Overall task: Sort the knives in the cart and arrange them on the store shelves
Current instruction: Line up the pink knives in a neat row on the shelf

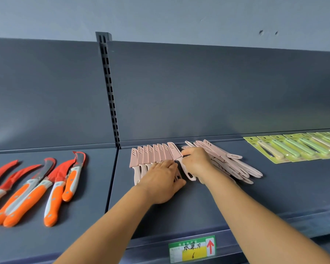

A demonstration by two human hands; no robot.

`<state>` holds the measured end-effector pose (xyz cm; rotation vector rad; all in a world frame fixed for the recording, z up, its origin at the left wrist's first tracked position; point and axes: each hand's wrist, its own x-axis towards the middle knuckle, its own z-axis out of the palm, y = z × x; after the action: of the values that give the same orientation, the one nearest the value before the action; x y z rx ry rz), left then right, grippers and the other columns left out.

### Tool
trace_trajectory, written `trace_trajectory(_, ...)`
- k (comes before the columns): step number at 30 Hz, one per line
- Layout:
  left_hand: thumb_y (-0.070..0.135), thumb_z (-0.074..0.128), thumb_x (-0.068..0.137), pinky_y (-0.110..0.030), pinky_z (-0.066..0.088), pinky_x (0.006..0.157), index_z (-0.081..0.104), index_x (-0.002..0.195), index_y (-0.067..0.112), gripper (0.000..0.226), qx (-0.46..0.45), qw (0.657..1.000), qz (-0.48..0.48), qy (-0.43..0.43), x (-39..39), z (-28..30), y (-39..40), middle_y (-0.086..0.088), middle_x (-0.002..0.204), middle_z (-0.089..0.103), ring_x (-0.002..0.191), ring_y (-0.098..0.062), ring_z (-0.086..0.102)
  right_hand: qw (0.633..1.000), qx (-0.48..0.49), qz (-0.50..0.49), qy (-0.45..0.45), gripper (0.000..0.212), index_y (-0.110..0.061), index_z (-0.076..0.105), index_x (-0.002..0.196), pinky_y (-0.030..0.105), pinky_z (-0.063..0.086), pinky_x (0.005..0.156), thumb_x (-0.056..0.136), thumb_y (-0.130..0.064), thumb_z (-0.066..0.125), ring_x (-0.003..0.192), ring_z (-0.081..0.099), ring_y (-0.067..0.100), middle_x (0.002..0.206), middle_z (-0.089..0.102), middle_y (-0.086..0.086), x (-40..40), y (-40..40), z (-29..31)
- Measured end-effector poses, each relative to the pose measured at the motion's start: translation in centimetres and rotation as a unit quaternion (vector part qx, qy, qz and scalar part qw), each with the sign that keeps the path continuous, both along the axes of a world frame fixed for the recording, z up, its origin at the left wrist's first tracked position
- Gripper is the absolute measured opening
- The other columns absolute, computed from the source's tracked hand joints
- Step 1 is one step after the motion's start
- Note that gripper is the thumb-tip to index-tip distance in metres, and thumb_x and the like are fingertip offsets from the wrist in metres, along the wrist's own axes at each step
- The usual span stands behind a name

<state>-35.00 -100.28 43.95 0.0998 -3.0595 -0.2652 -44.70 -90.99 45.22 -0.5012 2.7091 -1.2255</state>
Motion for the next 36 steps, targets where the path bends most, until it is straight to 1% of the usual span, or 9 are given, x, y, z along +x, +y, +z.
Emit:
trace_trajectory(4,0.048,0.041,0.096,-0.031,0.019,0.111,0.041,0.137,0.012,0.054,0.005,1.000,-0.002,0.007,-0.1,-0.2,-0.2,-0.002,0.148,0.035,0.134,-0.023,0.032,1.000,0.021,0.007,0.010,0.027,0.007,0.065,0.103,0.038,0.050,0.086,0.082,0.002,0.048,0.103,0.059,0.035,0.117,0.063,0.013,-0.3,-0.7,-0.3)
trace_trajectory(9,0.048,0.042,0.095,-0.031,0.020,0.111,0.040,0.139,0.013,0.056,0.006,1.000,-0.007,0.009,-0.2,-0.3,-0.4,-0.001,0.147,0.036,0.133,-0.022,0.033,0.996,0.076,0.034,0.045,0.017,-0.008,0.054,0.069,0.034,0.047,0.071,0.077,0.004,0.045,0.088,0.056,0.032,0.113,0.063,0.013,-0.4,-1.2,-0.4)
trace_trajectory(15,0.048,0.043,0.095,-0.031,0.022,0.110,0.040,0.138,0.016,0.054,0.011,1.000,-0.014,0.009,-0.4,-0.3,-0.6,-0.001,0.145,0.038,0.132,-0.022,0.036,0.988,0.132,0.055,0.059,0.021,-0.009,0.059,0.076,0.026,0.037,0.059,0.087,-0.001,0.043,0.080,0.052,0.028,0.092,0.059,0.008,-0.3,-1.1,-0.5)
trace_trajectory(19,0.049,0.042,0.095,-0.029,0.021,0.109,0.038,0.141,0.018,0.055,0.003,1.000,-0.020,0.018,-0.4,-0.2,-0.6,0.001,0.146,0.037,0.130,-0.021,0.036,0.986,0.145,0.050,0.071,0.029,-0.014,0.040,0.061,0.026,0.027,0.048,0.085,0.001,0.041,0.071,0.041,0.026,0.072,0.046,0.004,-0.2,-0.7,-0.5)
trace_trajectory(21,0.050,0.041,0.095,-0.029,0.020,0.110,0.036,0.143,0.019,0.056,0.001,0.999,-0.029,0.023,-0.6,-0.1,-0.3,0.001,0.149,0.034,0.133,-0.021,0.034,0.985,0.146,0.040,0.088,0.024,-0.013,0.047,0.066,0.029,0.037,0.055,0.085,0.000,0.043,0.077,0.045,0.028,0.077,0.050,0.004,-0.1,0.0,-0.1)
trace_trajectory(23,0.050,0.040,0.096,-0.031,0.018,0.112,0.037,0.143,0.019,0.056,-0.003,0.999,-0.036,0.024,-0.9,0.0,0.1,0.000,0.151,0.032,0.136,-0.021,0.031,0.976,0.180,0.031,0.117,0.023,-0.016,0.064,0.101,0.032,0.046,0.083,0.090,-0.006,0.046,0.104,0.051,0.029,0.110,0.056,0.007,0.1,1.2,0.3)
trace_trajectory(25,0.050,0.039,0.096,-0.031,0.015,0.113,0.036,0.144,0.018,0.058,-0.012,0.999,-0.039,0.014,-1.2,0.2,0.6,-0.001,0.153,0.029,0.139,-0.021,0.028,0.954,0.264,0.021,0.144,0.038,-0.019,0.052,0.130,0.033,0.040,0.096,0.092,-0.011,0.048,0.123,0.039,0.026,0.133,0.044,0.007,0.2,2.7,0.6)
trace_trajectory(28,0.050,0.038,0.097,-0.031,0.014,0.114,0.037,0.144,0.016,0.058,-0.036,0.999,-0.040,-0.001,-1.7,0.3,1.0,-0.003,0.153,0.030,0.139,-0.022,0.028,0.934,0.320,0.043,0.152,0.043,-0.020,0.048,0.133,0.033,0.036,0.099,0.091,-0.010,0.048,0.124,0.033,0.025,0.136,0.039,0.004,0.3,4.5,0.2)
trace_trajectory(36,0.050,0.039,0.097,-0.031,0.016,0.114,0.035,0.145,0.016,0.059,-0.028,0.999,-0.030,-0.005,-1.6,0.4,1.2,-0.003,0.153,0.028,0.138,-0.023,0.029,0.932,0.316,0.055,0.168,0.047,-0.024,0.044,0.135,0.033,0.035,0.101,0.091,-0.009,0.051,0.125,0.034,0.025,0.138,0.038,0.000,0.2,5.6,-0.3)
